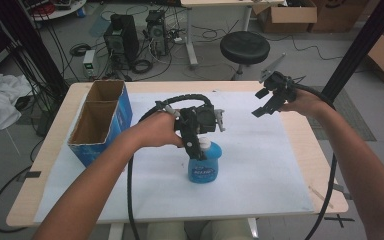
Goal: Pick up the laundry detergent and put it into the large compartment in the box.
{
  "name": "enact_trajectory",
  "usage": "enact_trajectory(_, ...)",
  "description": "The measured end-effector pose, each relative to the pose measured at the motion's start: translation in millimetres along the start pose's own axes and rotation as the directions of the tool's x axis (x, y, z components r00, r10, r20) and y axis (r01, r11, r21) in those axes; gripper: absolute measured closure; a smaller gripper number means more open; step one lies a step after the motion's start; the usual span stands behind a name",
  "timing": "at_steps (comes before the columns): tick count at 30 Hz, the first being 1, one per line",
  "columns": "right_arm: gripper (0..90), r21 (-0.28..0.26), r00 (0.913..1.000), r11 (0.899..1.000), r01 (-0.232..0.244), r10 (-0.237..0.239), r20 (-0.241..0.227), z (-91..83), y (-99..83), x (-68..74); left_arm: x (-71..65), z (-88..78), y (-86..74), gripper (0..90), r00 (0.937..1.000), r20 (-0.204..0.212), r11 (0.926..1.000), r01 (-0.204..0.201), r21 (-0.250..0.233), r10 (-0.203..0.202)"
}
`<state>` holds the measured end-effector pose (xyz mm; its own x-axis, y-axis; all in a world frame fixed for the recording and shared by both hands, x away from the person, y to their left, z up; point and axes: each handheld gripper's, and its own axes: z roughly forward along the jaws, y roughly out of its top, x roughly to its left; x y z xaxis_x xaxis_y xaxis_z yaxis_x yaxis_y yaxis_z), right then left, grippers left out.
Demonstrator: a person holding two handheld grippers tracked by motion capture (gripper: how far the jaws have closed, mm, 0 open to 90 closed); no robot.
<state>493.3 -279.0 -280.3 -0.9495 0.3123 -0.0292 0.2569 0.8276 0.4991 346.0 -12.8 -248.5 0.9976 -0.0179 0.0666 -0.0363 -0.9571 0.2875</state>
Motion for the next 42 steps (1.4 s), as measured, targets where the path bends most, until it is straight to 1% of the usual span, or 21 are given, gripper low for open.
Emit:
enact_trajectory(3,16.1,0.002,1.0,1.0,0.002,-0.002,0.001,0.4,0.1,0.2,1.3,4.6,1.0,19.9,1.0,-0.001,1.0,0.002,0.009,-0.002)
enact_trajectory(4,16.1,0.002,1.0,1.0,0.002,-0.002,0.0,0.4,0.2,0.3,1.2,6.2,0.9,19.8,0.9999,0.002,0.9999,0.012,0.012,-0.012)
enact_trajectory(8,16.1,0.002,1.0,1.0,-0.001,0.001,0.001,0.4,0.1,0.2,2.3,10.4,1.9,19.8,0.9997,0.005,0.9994,0.025,0.023,-0.025)
enact_trajectory(11,16.1,0.002,1.0,1.0,0.001,-0.001,0.002,0.3,0.0,-0.1,3.0,12.8,3.2,19.8,0.9997,0.0,0.9992,0.023,0.031,-0.023)
enact_trajectory(13,16.1,0.001,1.0,1.0,0.0,0.0,0.002,0.3,0.0,-0.1,2.6,14.4,3.9,19.8,0.9995,0.004,0.9989,0.03,0.035,-0.031)
enact_trajectory(22,16.1,-0.002,1.0,1.0,0.005,-0.005,0.0,0.2,0.3,0.2,2.4,22.6,8.2,19.8,0.9998,-0.001,0.998,0.019,0.061,-0.019)
enact_trajectory(24,16.0,-0.001,1.0,1.0,0.005,-0.005,0.0,0.3,0.4,0.3,2.4,24.6,9.0,19.9,0.9997,0.006,0.9977,0.022,0.064,-0.022)
enact_trajectory(33,16.1,-0.002,1.0,1.0,0.004,-0.004,0.002,-0.2,0.3,0.5,2.5,37.2,6.8,20.1,0.9995,0.015,0.9959,0.026,0.086,-0.027)
enact_trajectory(36,16.0,-0.004,1.0,1.0,0.003,-0.003,-0.001,0.0,0.4,0.5,2.3,40.8,6.7,20.2,0.9998,0.011,0.9948,0.017,0.1,-0.018)
enact_trajectory(42,16.1,-0.002,1.0,1.0,0.005,-0.005,-0.002,1.2,1.6,0.6,2.6,44.0,6.8,20.3,0.9997,0.013,0.995,0.02,0.098,-0.021)
